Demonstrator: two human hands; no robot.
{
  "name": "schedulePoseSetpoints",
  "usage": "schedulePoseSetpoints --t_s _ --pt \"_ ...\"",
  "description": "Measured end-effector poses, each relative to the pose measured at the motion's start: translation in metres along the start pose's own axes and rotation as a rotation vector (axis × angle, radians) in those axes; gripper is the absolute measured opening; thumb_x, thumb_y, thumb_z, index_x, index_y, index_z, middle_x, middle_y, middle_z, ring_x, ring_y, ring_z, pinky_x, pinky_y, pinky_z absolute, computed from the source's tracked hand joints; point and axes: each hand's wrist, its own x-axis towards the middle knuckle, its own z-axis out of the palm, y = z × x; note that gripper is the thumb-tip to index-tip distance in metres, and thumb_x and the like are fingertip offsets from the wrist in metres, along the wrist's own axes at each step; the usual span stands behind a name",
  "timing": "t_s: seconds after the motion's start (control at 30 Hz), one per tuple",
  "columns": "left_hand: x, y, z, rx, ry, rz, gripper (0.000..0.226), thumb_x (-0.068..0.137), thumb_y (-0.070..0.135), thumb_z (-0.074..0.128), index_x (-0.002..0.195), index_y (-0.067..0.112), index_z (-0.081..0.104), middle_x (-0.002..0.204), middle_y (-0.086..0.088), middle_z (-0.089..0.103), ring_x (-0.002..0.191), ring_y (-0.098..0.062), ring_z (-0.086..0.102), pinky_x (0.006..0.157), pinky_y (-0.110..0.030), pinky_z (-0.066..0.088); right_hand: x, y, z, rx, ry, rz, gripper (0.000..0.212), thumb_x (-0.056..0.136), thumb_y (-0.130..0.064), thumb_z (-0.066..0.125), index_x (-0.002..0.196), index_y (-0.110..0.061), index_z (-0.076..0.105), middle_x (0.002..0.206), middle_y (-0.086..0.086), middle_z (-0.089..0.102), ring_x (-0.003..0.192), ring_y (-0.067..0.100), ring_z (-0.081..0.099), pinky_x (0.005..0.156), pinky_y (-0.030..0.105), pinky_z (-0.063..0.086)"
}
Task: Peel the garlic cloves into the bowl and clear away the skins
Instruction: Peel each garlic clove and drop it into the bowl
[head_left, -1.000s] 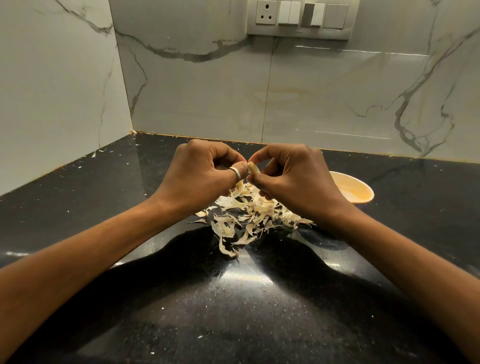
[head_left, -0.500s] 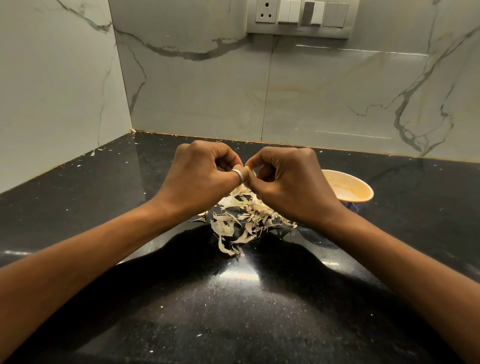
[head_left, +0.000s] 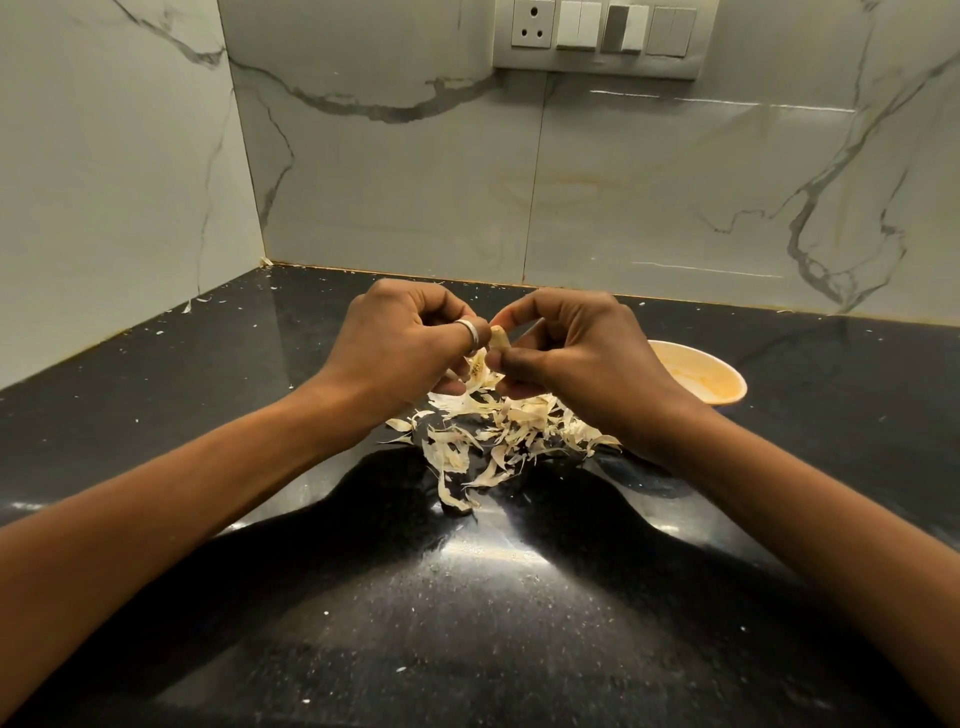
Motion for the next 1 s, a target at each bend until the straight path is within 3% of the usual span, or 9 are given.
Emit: schedulePoseSetpoints --t_s 0.2,0.53,0.63,0.77,1.0 --pt "0.001 0.002 -0.001 -0.064 -0.004 -0.086 0.013 0.094 0.01 0.065 0.083 0.009 0.071 0.075 -0.006 0.069 0.064 -0.014 0.068 0.059 -0.034 0.061 0.0 -0.005 -0.001 0.205 -0.029 0.085 0.022 0.086 0.001 0.074 0.108 -0.004 0.069 0.087 0.022 0.074 0.077 0.028 0.075 0.072 0.031 0.062" --pt "0.002 0.0 -0.001 -0.068 0.015 -0.148 0.016 0.094 0.012 0.065 0.079 0.009 0.071 0.071 -0.004 0.068 0.061 -0.012 0.066 0.058 -0.031 0.059 0.0 -0.007 -0.002 0.335 -0.026 0.14 0.024 0.086 0.003 0.07 0.108 -0.005 0.067 0.093 0.023 0.073 0.087 0.036 0.076 0.079 0.037 0.063" --pt "0.004 -0.003 -0.004 -0.054 0.058 -0.188 0.017 0.094 0.015 0.066 0.08 0.007 0.07 0.072 -0.006 0.067 0.058 -0.011 0.066 0.058 -0.03 0.059 0.0 -0.011 -0.007 0.405 0.003 0.139 0.024 0.087 0.007 0.067 0.109 -0.003 0.065 0.093 0.022 0.073 0.087 0.032 0.076 0.073 0.03 0.063" --pt "0.004 -0.004 -0.006 0.012 0.074 -0.152 0.012 0.093 0.015 0.066 0.083 0.01 0.072 0.076 -0.006 0.07 0.061 -0.011 0.066 0.057 -0.031 0.059 0.001 -0.013 -0.009 0.421 0.01 0.141 0.023 0.088 0.007 0.066 0.109 -0.003 0.064 0.095 0.023 0.073 0.083 0.029 0.076 0.069 0.026 0.061" --pt "0.0 -0.002 -0.003 0.076 0.062 -0.036 0.017 0.095 0.015 0.061 0.09 0.015 0.078 0.077 -0.003 0.073 0.06 -0.011 0.066 0.055 -0.03 0.059 0.002 -0.009 -0.007 0.386 0.008 0.139 0.024 0.086 0.006 0.07 0.107 -0.005 0.065 0.097 0.025 0.072 0.086 0.034 0.076 0.076 0.034 0.064"
